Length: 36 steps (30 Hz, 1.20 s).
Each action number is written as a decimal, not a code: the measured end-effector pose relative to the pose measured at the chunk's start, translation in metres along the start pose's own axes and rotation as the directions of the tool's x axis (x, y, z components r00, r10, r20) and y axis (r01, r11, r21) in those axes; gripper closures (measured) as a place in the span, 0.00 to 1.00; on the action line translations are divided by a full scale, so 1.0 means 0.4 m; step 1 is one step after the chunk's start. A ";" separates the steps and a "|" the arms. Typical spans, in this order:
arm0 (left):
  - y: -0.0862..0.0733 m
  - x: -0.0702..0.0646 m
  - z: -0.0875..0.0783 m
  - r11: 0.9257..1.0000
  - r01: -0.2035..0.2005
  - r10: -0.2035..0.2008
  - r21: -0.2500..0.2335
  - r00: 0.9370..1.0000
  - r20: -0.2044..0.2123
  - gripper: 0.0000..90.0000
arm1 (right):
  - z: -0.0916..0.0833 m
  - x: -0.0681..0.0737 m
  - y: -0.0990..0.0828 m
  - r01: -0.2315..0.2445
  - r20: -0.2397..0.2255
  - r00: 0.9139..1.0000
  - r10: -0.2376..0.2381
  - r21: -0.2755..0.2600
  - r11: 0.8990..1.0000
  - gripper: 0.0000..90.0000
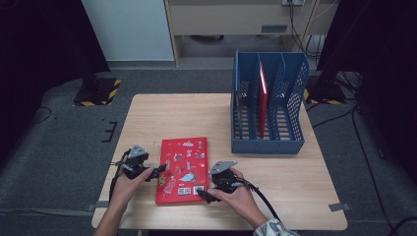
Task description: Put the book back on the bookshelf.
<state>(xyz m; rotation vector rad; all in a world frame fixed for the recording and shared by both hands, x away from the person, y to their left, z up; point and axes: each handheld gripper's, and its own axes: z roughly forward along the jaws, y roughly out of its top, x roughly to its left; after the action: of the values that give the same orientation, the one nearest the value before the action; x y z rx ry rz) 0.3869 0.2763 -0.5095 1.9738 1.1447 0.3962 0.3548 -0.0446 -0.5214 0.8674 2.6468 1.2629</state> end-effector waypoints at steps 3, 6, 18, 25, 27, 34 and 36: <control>0.008 -0.008 0.008 1.000 -0.017 0.017 0.004 1.000 0.006 0.07 | 0.001 -0.001 -0.003 0.006 -0.007 1.000 -0.006 -0.003 1.000 0.13; 0.015 -0.013 0.014 0.999 -0.031 0.031 0.010 0.999 0.015 0.06 | 0.003 -0.004 -0.007 -0.003 -0.015 1.000 0.002 -0.006 1.000 0.13; 0.022 -0.016 0.044 0.998 -0.044 0.042 0.039 0.998 0.049 0.05 | 0.021 -0.012 -0.017 -0.006 -0.022 1.000 0.006 0.018 1.000 0.12; 0.024 -0.018 0.069 0.998 -0.039 0.034 0.050 0.995 0.092 0.04 | 0.022 -0.015 -0.020 -0.002 -0.031 1.000 0.003 0.013 1.000 0.12; 0.023 -0.017 0.073 0.998 -0.045 0.039 0.053 0.993 0.109 0.04 | 0.023 -0.016 -0.020 -0.005 -0.035 0.999 0.006 0.010 1.000 0.11; 0.023 -0.022 0.063 0.998 -0.053 0.048 0.042 0.992 0.117 0.10 | 0.031 -0.022 -0.014 0.007 -0.039 0.999 -0.006 0.017 1.000 0.05; 0.022 -0.024 0.065 0.998 -0.046 0.040 0.046 0.993 0.111 0.13 | 0.038 -0.029 -0.007 0.012 -0.048 0.999 -0.011 0.024 1.000 0.01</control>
<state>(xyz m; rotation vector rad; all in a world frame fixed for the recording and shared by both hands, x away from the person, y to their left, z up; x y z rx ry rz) 0.4027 0.2535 -0.5180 2.0389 1.0528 0.2806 0.3677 -0.0415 -0.5355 0.8346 2.7058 1.2674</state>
